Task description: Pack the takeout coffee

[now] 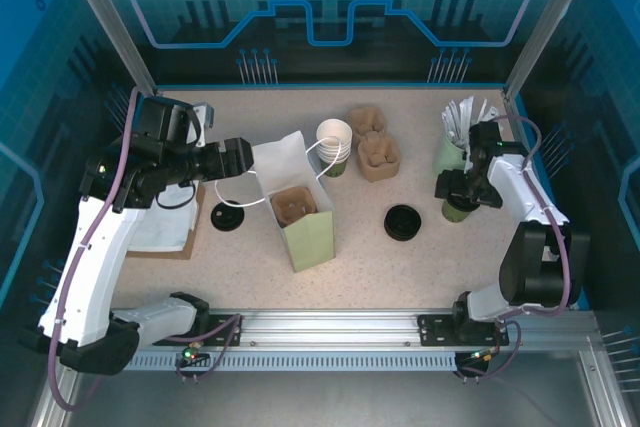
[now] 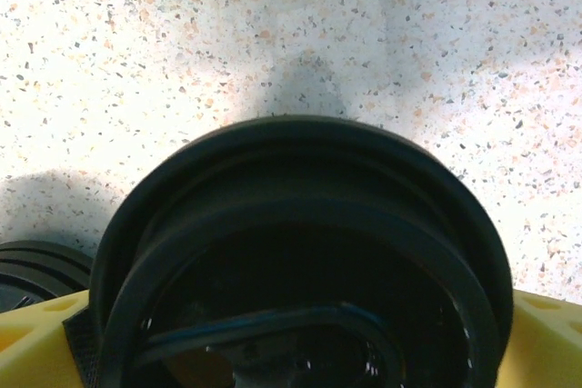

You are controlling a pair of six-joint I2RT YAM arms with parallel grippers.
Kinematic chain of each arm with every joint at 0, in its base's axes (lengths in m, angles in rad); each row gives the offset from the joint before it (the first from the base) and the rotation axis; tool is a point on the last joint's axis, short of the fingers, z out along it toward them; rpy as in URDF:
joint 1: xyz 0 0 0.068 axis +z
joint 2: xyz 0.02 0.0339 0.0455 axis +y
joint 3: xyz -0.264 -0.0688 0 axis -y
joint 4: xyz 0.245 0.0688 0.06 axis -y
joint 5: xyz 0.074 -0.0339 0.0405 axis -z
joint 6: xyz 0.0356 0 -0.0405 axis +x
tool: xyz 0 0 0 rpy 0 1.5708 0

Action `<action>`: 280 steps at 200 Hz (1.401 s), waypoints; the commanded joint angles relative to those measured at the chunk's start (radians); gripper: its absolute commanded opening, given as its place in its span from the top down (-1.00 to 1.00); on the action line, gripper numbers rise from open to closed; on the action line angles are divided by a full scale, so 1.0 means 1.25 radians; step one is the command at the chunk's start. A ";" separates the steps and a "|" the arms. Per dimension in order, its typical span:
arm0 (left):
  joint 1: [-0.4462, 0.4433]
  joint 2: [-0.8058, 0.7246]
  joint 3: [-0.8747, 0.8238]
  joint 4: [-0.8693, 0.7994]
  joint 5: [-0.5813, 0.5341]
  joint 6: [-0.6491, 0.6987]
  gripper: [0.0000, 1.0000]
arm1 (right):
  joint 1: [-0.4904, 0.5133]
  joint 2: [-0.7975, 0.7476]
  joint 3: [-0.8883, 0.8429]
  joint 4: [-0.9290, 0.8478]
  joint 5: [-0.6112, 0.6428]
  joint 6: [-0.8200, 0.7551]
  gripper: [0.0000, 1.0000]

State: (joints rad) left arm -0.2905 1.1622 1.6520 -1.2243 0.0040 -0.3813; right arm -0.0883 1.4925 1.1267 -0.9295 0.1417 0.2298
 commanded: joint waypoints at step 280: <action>0.018 0.246 0.084 0.016 0.061 0.326 -0.81 | 0.167 -0.247 0.282 -0.379 -0.139 -0.003 -0.62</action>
State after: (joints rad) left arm -0.2771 1.3998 1.7069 -1.2121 0.0834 -0.1188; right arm 0.0559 1.2194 1.3842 -1.2747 0.0383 0.1913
